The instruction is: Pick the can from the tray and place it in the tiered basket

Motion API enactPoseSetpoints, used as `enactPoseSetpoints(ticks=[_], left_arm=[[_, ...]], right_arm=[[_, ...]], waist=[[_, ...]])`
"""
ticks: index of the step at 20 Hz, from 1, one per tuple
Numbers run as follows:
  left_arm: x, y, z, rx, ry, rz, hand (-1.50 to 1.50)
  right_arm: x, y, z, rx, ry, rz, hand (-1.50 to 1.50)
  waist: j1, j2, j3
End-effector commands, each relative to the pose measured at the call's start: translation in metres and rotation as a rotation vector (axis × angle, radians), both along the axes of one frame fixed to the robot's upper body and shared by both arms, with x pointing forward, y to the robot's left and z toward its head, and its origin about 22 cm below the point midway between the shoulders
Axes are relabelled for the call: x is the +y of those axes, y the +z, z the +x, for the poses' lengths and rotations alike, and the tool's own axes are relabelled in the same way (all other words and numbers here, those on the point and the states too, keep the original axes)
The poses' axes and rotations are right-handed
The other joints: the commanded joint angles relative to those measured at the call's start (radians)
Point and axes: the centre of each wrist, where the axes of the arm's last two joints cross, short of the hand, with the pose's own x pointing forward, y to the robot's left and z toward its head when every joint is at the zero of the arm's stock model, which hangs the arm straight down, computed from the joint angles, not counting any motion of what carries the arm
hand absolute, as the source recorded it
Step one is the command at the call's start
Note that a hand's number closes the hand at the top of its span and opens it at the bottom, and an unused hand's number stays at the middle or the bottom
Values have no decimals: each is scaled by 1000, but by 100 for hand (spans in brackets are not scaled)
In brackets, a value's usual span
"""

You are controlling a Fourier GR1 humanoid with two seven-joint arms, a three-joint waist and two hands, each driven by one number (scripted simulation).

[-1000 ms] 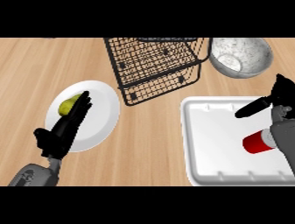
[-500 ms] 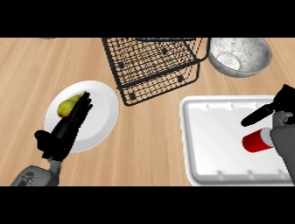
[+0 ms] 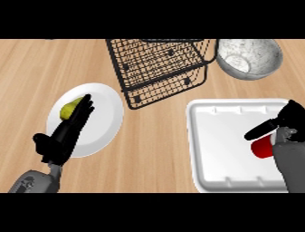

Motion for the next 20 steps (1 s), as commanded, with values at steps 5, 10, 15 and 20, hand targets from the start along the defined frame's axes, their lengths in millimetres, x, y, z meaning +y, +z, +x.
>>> enactPoseSetpoints(ticks=[5, 10, 15, 20], left_arm=[[-13, 4, 4, -9, -27, -11, 0], [-1, 5, 7, -19, -37, 1, 0], [-8, 5, 1, 0, -6, 3, 0], [-1, -5, 14, -13, -16, 8, 0]], right_arm=[[-2, -26, -16, 173, -243, -3, -150], [9, -6, -6, 173, -239, 24, -150], [-1, -28, -24, 184, -261, 41, -150], [7, -27, -28, 138, -242, 33, -150]], waist=[[10, 5, 2], [16, 5, 2], [18, 5, 3], [13, 7, 2]])
